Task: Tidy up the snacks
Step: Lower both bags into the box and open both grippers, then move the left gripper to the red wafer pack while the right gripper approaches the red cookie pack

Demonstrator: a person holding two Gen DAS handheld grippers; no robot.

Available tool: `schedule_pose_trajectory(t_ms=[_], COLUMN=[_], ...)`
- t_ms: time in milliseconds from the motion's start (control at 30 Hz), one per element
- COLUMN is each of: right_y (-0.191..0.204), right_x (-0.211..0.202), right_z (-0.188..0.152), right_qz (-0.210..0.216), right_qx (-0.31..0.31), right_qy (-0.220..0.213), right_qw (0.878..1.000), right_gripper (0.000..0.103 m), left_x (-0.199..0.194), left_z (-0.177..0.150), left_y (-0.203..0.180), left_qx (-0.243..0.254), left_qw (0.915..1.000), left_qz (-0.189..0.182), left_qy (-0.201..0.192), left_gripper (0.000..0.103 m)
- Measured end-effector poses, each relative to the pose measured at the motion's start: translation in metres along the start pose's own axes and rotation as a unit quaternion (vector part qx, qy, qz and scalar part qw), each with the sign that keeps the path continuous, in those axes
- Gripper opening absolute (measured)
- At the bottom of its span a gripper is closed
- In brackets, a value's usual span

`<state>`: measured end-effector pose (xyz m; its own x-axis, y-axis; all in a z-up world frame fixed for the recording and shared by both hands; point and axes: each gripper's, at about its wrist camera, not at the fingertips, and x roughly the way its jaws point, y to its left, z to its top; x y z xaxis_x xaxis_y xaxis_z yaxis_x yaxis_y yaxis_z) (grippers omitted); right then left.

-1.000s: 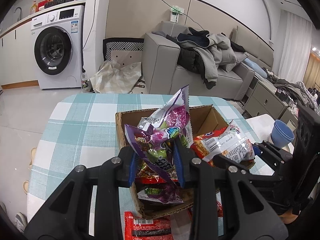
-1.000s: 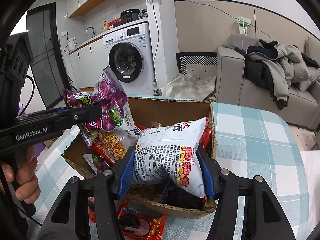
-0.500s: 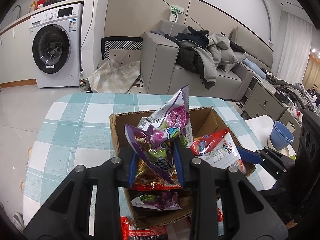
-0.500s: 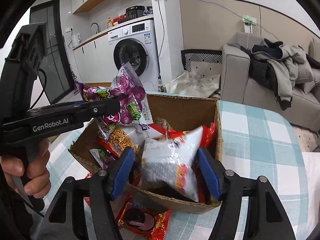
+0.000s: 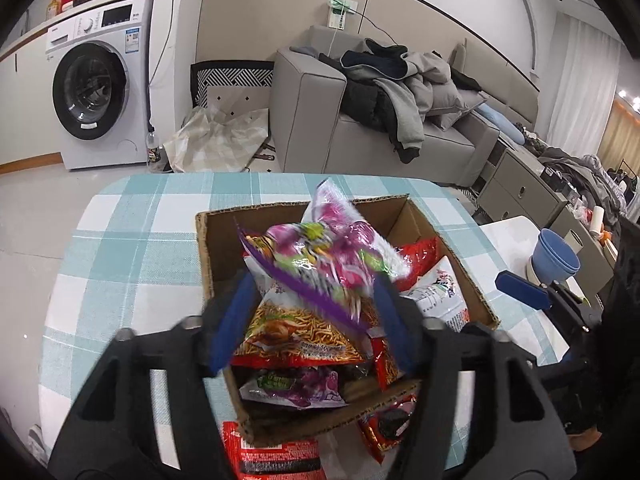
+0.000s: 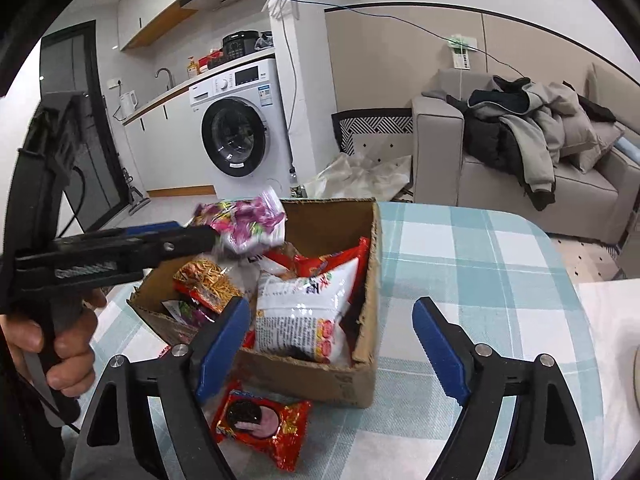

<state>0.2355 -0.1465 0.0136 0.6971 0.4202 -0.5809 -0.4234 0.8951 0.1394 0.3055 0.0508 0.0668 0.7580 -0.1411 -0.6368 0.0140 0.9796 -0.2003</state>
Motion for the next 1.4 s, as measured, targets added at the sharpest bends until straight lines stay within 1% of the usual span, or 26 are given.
schedule_pose_trajectory(t_ms=[67, 133, 167, 200, 267, 367, 600, 767, 1033, 1233, 1400], right_y=[-0.001, -0.003, -0.003, -0.004, -0.005, -0.003, 0.007, 0.017, 0.027, 0.03, 0.037], right_x=[-0.003, -0.006, -0.007, -0.009, -0.013, -0.018, -0.016, -0.013, -0.004, 0.008, 0.017], right_z=[-0.004, -0.009, -0.01, -0.013, -0.016, -0.02, -0.032, -0.044, -0.064, -0.074, -0.08], right_qz=[0.0, 0.001, 0.003, 0.004, 0.007, 0.012, 0.017, 0.021, 0.024, 0.026, 0.03], right_qx=[0.005, 0.012, 0.015, 0.02, 0.028, 0.037, 0.043, 0.044, 0.039, 0.034, 0.022], right_qy=[0.003, 0.005, 0.007, 0.007, 0.003, 0.006, 0.031, 0.054, 0.083, 0.108, 0.13], right_qw=[1.0, 1.0, 1.0, 1.0, 1.0, 0.999, 0.998, 0.997, 0.995, 0.993, 0.991], right_gripper=[0.086, 0.087, 0.092, 0.099, 0.102, 0.102, 0.102, 0.102, 0.102, 0.102, 0.102], left_x=[-0.01, -0.02, -0.025, -0.029, -0.04, -0.052, -0.076, -0.084, -0.077, -0.068, -0.06], left_z=[-0.002, -0.004, -0.007, -0.009, -0.015, -0.025, -0.057, -0.075, -0.1, -0.114, -0.122], left_y=[-0.001, -0.002, -0.001, -0.001, 0.0, 0.004, 0.017, 0.032, 0.043, 0.044, 0.045], left_qx=[0.008, 0.014, 0.016, 0.016, 0.016, 0.013, 0.006, -0.009, -0.027, -0.028, -0.031], left_qw=[0.9999, 0.9997, 0.9997, 0.9996, 0.9994, 0.9993, 0.9984, 0.9977, 0.9959, 0.9942, 0.9933], left_qz=[0.01, 0.014, 0.017, 0.02, 0.024, 0.033, 0.056, 0.066, 0.078, 0.091, 0.092], left_qy=[-0.007, -0.011, -0.011, -0.011, -0.016, -0.013, 0.0, 0.011, 0.037, 0.05, 0.062], left_gripper=[0.083, 0.085, 0.092, 0.103, 0.102, 0.102, 0.102, 0.102, 0.102, 0.102, 0.102])
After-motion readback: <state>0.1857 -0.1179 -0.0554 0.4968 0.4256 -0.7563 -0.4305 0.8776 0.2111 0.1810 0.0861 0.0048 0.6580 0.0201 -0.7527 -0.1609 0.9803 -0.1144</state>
